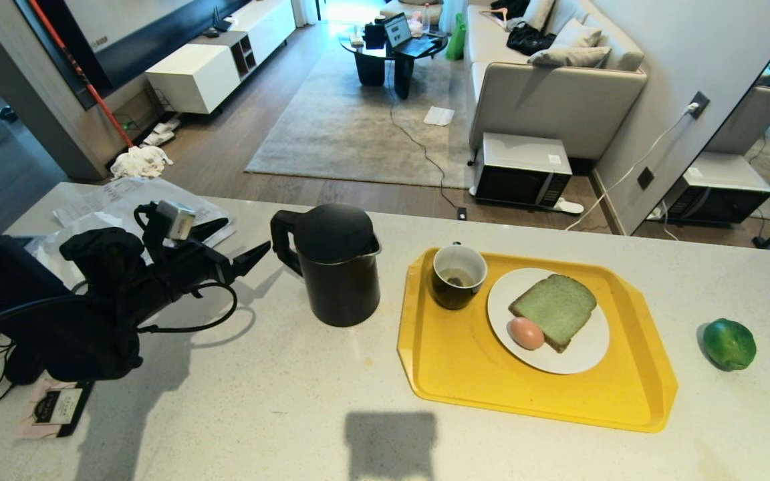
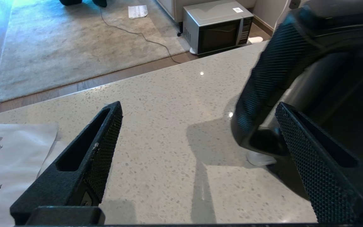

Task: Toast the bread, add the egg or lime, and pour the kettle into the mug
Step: Pick up the kettle

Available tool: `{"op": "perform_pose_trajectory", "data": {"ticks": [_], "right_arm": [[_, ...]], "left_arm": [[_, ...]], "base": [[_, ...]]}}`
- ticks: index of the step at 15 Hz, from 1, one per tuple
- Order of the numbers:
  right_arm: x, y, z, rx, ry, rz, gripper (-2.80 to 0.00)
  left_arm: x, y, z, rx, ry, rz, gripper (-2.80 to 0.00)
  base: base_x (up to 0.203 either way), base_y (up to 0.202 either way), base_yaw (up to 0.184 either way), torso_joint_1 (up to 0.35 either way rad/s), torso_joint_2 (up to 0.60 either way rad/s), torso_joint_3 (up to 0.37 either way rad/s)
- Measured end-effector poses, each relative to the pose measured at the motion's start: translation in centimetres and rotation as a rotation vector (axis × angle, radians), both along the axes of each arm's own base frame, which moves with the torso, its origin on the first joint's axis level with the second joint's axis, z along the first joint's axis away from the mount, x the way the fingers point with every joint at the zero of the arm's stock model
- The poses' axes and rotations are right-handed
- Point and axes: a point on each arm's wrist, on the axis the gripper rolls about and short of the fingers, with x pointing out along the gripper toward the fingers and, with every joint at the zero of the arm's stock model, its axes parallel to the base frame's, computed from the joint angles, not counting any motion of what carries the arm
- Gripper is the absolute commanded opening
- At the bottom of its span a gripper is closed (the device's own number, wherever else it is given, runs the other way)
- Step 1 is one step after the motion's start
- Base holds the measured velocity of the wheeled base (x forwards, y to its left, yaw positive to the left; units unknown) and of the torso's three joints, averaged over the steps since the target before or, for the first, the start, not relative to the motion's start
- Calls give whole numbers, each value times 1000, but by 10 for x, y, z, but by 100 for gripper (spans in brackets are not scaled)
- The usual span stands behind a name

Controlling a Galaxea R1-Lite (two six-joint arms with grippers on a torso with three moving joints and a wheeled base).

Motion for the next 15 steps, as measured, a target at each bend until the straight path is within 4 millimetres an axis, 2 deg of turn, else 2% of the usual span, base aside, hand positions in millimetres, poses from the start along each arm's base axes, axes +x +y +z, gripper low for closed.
{"op": "perform_pose_trajectory", "data": {"ticks": [7,15], "right_arm": [[0,0,0,0,0,-1,-280],[0,0,0,0,0,0,-280]], "left_arm": [[33,-13,7,-2,4,-31,0],[35,-28,14,-7,5,-95,0]], "base": [[0,0,0,0,0,0],[0,0,0,0,0,0]]}}
